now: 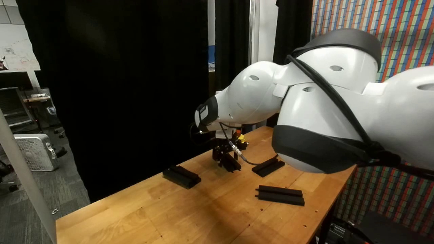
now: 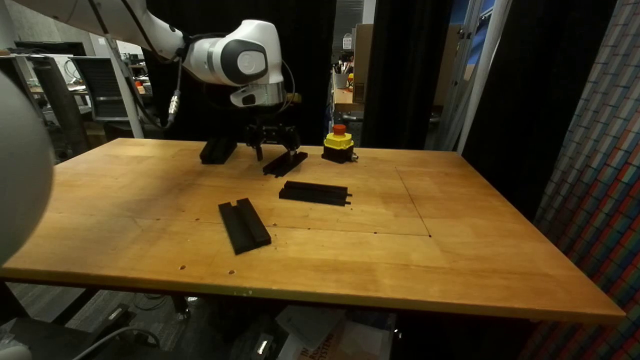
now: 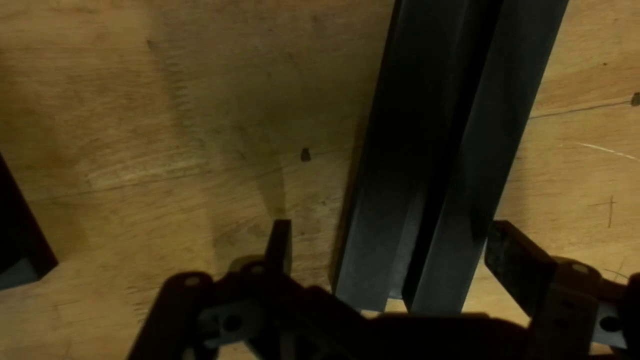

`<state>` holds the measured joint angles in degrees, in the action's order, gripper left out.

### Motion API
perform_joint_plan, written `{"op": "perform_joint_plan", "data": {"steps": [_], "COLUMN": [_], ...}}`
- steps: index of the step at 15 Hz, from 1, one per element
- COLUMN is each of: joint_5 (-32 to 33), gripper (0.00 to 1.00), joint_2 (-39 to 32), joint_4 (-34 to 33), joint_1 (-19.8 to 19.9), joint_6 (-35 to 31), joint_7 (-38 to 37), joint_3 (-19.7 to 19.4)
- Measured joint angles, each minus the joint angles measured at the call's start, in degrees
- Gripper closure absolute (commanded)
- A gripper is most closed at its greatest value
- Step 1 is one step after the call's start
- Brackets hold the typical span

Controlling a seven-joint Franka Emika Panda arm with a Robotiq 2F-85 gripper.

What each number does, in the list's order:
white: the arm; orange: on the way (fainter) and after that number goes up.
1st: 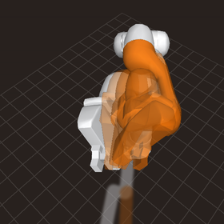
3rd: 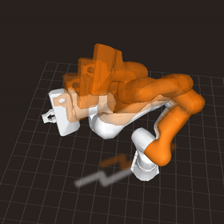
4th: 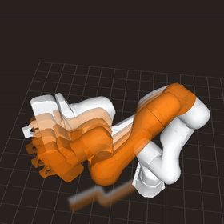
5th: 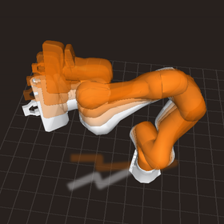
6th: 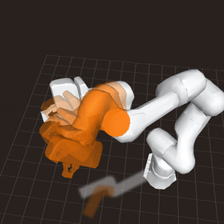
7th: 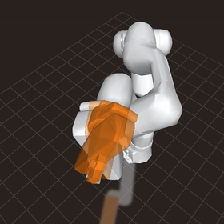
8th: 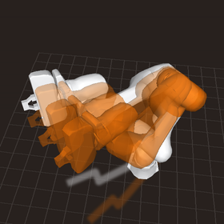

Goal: Stack the black objects together

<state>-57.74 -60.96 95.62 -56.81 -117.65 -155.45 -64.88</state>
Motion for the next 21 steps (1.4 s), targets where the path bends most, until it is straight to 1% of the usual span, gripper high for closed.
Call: {"op": "perform_joint_plan", "data": {"steps": [9,11,13,14,15,16,17,18,20,21], "joint_5": [0.0,1.8,1.6,1.5,1.3,2.7,3.0,4.6,5.2,6.9], "gripper": [0.00,0.00,0.00,0.25,0.28,0.34,0.44,0.50,0.53,0.54], "joint_2": [-0.1,0.5,0.0,-0.1,-0.2,0.4,1.0,1.6,2.5,3.3], "joint_4": [0.1,0.1,0.1,0.1,0.1,0.1,0.0,-0.1,-0.2,-0.2], "joint_1": [1.2,2.2,2.5,2.5,2.5,3.0,3.2,3.7,3.9,4.4], "joint_6": [-0.1,-2.4,-2.4,-2.5,-2.7,-3.8,-4.3,-5.4,-5.7,-7.0], "joint_7": [0.1,0.0,0.0,0.0,0.0,-0.1,0.1,-0.1,0.2,0.0], "joint_3": [0.4,2.4,2.5,2.7,2.7,3.7,4.5,5.4,5.6,6.5]}}
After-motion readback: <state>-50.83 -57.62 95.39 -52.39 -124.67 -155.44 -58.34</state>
